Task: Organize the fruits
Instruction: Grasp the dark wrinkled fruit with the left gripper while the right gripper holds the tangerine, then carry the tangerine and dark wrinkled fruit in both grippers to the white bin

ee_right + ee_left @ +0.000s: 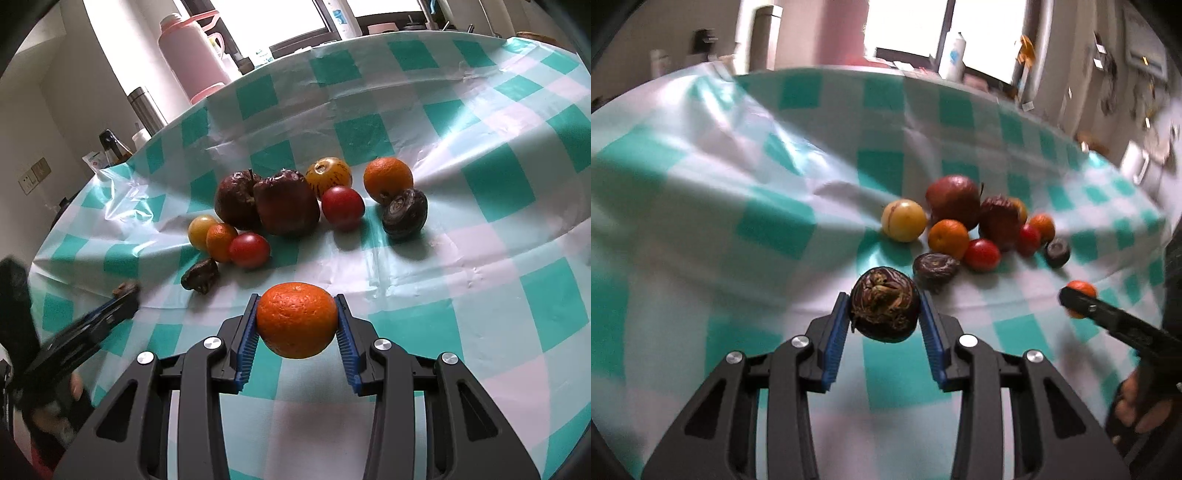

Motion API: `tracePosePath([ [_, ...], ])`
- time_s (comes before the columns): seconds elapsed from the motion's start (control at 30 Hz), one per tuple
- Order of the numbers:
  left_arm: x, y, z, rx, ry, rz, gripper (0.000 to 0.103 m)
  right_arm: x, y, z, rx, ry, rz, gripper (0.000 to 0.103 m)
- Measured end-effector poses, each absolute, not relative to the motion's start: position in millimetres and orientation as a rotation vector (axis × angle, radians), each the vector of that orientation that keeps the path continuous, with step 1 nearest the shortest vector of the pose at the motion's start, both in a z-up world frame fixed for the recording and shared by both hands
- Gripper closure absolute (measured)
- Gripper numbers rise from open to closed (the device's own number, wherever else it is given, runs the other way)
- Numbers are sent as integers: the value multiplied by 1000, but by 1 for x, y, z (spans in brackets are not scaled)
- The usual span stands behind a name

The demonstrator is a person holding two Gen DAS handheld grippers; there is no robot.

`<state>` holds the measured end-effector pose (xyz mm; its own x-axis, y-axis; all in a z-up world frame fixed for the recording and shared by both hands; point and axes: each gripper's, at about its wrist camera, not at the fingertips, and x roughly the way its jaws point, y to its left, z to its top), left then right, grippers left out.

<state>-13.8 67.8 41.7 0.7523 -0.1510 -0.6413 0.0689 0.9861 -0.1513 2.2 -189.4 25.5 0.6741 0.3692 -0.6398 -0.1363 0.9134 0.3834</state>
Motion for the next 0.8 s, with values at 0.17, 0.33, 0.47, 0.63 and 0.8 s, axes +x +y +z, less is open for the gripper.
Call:
tracePosePath([
  [0.17,-52,67,51,-200,631,-99,65,-3,-191,29,327,753,315,63],
  [0.33,-90,37,56,-201,605,-168,65,-44,-202,34,350,729,339,63],
  [0.47,-106,8,50,-187,630,-225,65,-87,-211,41,263,709,326,63],
  [0.63,-119,-32,40,-138,678,-295,65,-134,-235,46,200,680,296,63],
  [0.8,-142,-77,48,-30,659,-376,65,-178,-279,45,222,651,240,63],
])
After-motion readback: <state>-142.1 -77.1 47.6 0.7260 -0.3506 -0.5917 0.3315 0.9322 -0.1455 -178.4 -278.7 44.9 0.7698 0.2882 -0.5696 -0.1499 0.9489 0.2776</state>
